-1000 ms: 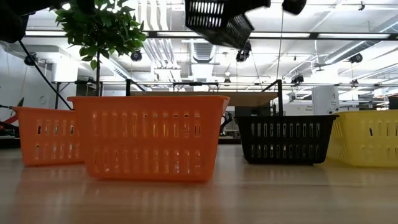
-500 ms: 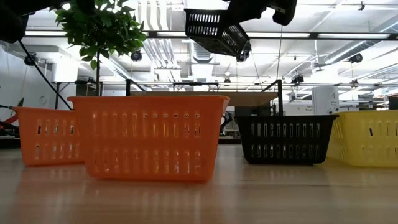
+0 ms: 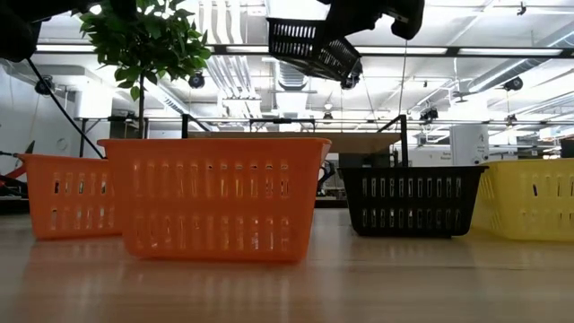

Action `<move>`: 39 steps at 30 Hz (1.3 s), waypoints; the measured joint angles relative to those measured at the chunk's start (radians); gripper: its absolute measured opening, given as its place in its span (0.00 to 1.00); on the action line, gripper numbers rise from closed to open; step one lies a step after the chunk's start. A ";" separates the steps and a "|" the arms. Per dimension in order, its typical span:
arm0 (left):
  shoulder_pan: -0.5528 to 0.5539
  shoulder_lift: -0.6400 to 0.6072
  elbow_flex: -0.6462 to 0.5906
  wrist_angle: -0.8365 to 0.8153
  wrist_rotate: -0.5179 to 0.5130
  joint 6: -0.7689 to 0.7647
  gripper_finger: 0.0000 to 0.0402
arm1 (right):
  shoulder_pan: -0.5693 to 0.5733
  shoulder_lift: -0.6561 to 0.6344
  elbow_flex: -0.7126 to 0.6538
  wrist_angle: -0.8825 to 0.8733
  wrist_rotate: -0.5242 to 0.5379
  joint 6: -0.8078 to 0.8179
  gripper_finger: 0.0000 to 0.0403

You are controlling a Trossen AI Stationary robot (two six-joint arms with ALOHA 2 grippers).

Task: Stack baskets on shelf by color
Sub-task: Put the top right black bin on the shelf

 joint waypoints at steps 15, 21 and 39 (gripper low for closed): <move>0.000 0.000 0.000 0.000 0.000 0.000 0.03 | -0.028 0.091 0.000 0.035 0.050 -0.079 0.02; 0.000 0.000 -0.001 0.000 0.000 0.000 0.03 | -0.071 0.109 0.000 0.053 -0.024 -0.093 0.02; 0.000 0.000 -0.001 0.000 0.000 0.003 0.03 | -0.258 0.153 0.002 0.213 -0.186 -0.189 0.02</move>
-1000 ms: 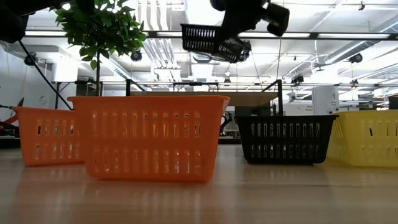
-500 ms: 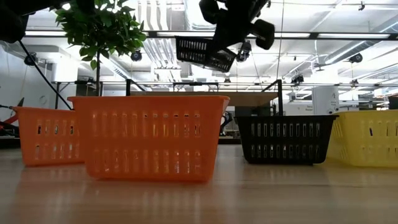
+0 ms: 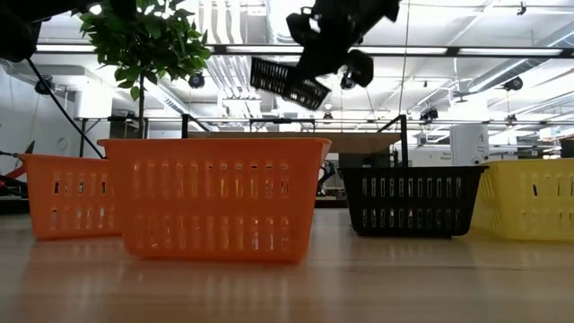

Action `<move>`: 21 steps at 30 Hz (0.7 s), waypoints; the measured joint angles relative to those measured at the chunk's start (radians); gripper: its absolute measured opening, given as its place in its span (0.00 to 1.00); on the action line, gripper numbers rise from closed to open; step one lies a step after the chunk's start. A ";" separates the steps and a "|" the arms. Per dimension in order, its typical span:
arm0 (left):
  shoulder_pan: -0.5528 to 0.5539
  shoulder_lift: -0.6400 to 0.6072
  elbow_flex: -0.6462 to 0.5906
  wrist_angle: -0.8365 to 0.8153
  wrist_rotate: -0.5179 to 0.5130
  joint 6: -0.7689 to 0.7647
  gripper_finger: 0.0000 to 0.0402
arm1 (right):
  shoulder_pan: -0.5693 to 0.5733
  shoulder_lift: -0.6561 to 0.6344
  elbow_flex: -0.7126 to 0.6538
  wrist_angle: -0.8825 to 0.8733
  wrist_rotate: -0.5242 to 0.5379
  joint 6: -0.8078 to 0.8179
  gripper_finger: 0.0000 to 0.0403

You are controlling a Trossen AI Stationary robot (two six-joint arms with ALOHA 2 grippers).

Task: Stack baskets on shelf by color
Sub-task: Put the top right black bin on the shelf

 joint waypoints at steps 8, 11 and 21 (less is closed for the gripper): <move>0.000 0.000 0.000 0.000 0.000 0.002 0.03 | -0.030 0.097 0.000 0.020 0.000 -0.026 0.02; 0.000 0.000 0.000 0.000 0.000 0.002 0.03 | -0.030 0.112 0.000 0.039 -0.001 -0.038 0.02; 0.000 0.000 0.000 0.000 0.000 0.002 0.03 | -0.030 0.108 0.000 0.058 -0.001 -0.049 0.02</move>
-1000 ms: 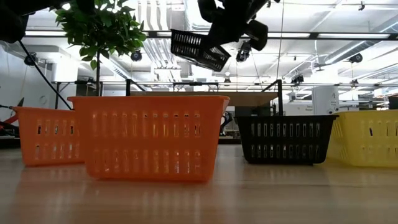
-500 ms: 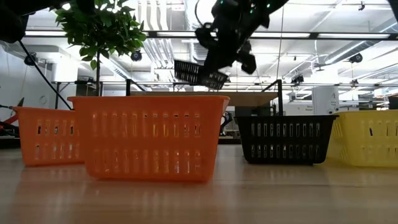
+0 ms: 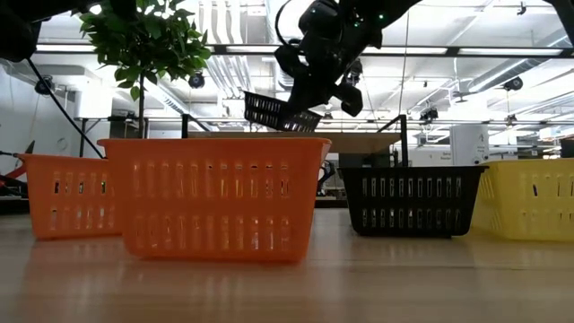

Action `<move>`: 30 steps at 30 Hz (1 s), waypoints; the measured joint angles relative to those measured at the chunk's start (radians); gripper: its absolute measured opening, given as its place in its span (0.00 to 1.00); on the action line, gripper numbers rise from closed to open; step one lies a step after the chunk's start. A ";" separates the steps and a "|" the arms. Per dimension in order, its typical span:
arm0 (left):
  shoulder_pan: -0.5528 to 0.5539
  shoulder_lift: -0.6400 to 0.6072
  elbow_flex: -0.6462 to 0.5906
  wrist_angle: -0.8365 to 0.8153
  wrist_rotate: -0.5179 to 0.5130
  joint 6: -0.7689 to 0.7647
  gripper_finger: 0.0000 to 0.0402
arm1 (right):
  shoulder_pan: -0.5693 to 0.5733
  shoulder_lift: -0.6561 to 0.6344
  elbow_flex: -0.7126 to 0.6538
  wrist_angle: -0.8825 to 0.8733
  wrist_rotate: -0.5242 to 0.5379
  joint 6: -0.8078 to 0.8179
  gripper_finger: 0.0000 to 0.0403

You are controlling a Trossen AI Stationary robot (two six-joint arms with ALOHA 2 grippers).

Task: Stack baskets on shelf by color
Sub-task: Put the top right black bin on the shelf

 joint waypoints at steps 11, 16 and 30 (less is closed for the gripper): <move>0.000 0.000 0.000 0.000 0.000 0.000 0.03 | 0.001 -0.001 0.000 0.040 0.001 -0.001 0.02; 0.000 0.000 0.000 0.000 0.000 0.000 0.03 | 0.001 -0.001 0.000 0.078 0.027 0.069 0.03; 0.000 0.000 0.000 0.000 0.000 -0.001 0.03 | 0.005 -0.013 0.000 0.078 0.034 0.123 0.30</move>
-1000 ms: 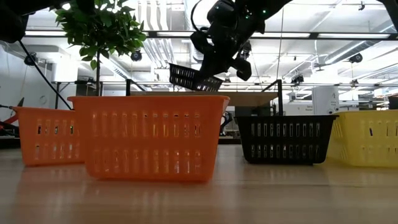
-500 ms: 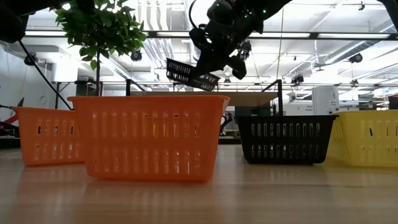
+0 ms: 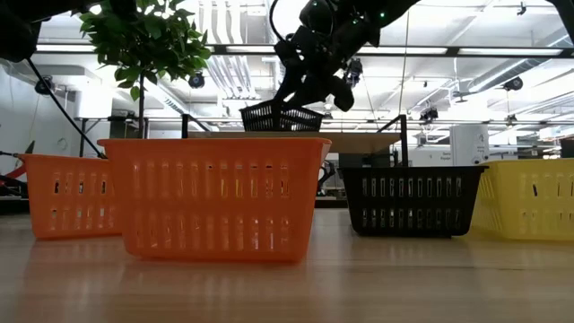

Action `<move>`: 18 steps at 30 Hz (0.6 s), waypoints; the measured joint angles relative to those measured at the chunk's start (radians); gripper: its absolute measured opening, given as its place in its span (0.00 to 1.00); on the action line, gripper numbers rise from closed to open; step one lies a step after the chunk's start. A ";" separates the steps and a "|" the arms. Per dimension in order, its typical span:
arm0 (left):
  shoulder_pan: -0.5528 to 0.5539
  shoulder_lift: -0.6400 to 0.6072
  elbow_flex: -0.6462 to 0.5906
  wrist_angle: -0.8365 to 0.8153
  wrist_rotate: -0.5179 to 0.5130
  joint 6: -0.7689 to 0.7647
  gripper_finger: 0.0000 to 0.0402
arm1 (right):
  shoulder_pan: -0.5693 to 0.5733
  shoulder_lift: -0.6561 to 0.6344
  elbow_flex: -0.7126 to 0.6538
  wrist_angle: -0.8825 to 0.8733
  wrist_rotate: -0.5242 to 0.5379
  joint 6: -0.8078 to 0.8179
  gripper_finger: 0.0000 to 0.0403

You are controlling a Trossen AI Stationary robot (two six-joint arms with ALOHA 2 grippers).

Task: Stack baskets on shelf by color
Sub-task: Put the top right black bin on the shelf

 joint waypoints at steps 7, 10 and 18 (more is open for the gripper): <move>0.000 0.000 0.000 0.000 0.000 0.000 0.03 | 0.017 -0.033 0.000 0.000 0.046 0.005 0.34; 0.000 0.000 0.000 0.000 0.000 0.000 0.03 | 0.027 -0.051 0.000 0.000 0.047 0.030 0.33; 0.000 0.000 0.000 0.000 0.000 -0.001 0.03 | 0.092 -0.116 0.000 0.024 0.158 0.494 0.26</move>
